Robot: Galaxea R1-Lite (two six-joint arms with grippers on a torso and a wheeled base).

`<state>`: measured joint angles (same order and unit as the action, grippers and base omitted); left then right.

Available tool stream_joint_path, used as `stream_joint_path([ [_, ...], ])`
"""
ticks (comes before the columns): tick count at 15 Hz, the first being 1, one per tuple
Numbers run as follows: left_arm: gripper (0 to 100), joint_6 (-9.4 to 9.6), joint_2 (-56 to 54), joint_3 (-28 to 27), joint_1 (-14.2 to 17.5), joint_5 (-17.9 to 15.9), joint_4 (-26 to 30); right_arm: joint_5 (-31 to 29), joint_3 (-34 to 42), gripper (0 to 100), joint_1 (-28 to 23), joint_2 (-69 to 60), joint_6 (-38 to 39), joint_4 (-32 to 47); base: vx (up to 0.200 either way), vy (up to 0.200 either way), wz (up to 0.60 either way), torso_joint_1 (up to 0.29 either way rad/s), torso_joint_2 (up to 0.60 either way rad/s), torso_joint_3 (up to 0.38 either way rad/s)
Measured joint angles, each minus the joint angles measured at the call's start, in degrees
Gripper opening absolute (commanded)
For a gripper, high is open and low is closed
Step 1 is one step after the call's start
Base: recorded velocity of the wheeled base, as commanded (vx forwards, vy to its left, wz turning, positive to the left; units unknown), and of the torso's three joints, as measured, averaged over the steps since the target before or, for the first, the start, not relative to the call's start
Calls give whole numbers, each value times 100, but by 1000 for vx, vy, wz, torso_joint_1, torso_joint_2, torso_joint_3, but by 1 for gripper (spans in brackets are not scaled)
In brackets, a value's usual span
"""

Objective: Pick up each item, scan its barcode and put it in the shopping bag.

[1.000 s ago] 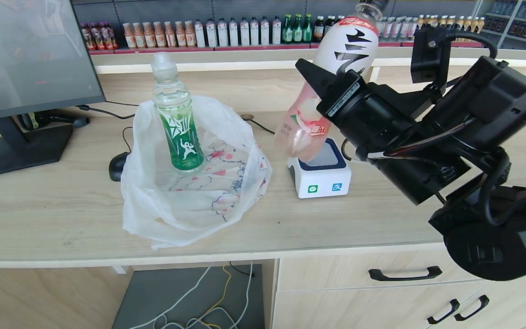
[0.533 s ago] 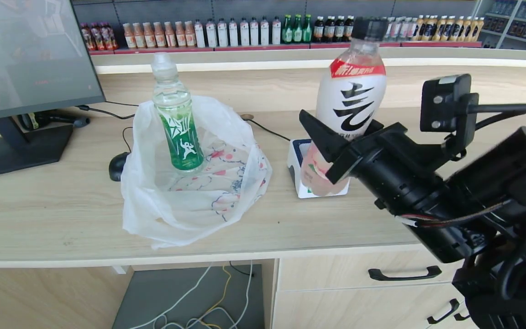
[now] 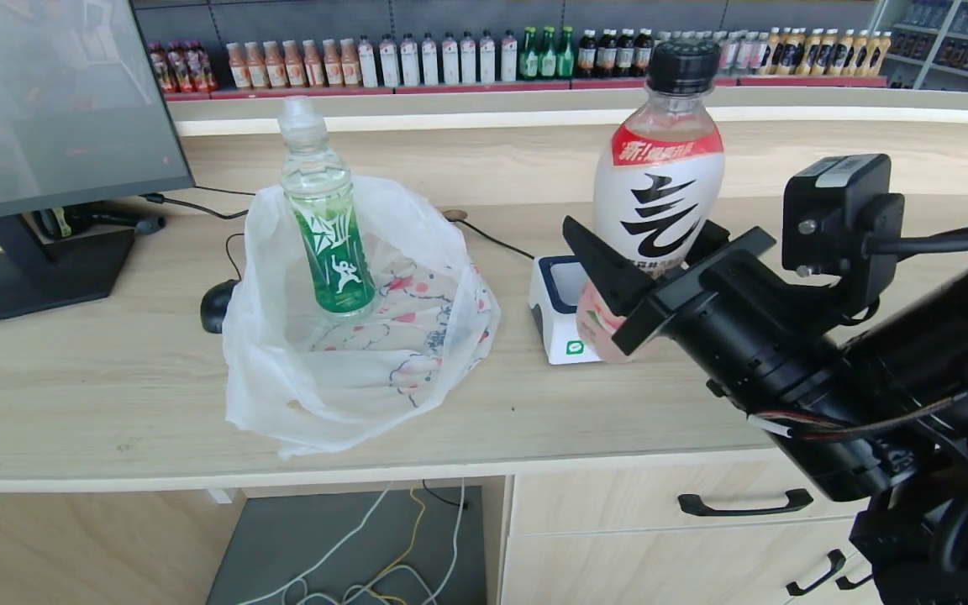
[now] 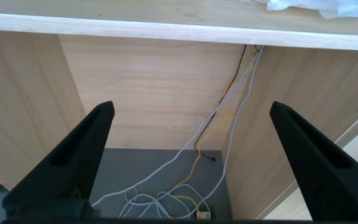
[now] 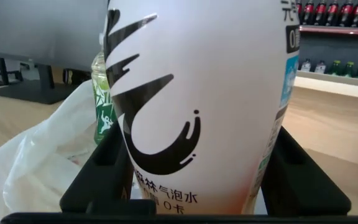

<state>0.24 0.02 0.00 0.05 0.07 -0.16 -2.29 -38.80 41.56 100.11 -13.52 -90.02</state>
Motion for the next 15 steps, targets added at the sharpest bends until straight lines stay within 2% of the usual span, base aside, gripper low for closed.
stream_joint_path([
  [6, 100, -9, 0, 0, 2, 0, 2, -151, -402, 0, -391, 154, 282, 7, 0, 0, 0, 0, 0, 0],
  [15, 100, -11, 0, 0, 0, 0, 2, -343, -629, 0, -485, 165, 386, -1, 0, 200, 0, 2, 3, 3],
])
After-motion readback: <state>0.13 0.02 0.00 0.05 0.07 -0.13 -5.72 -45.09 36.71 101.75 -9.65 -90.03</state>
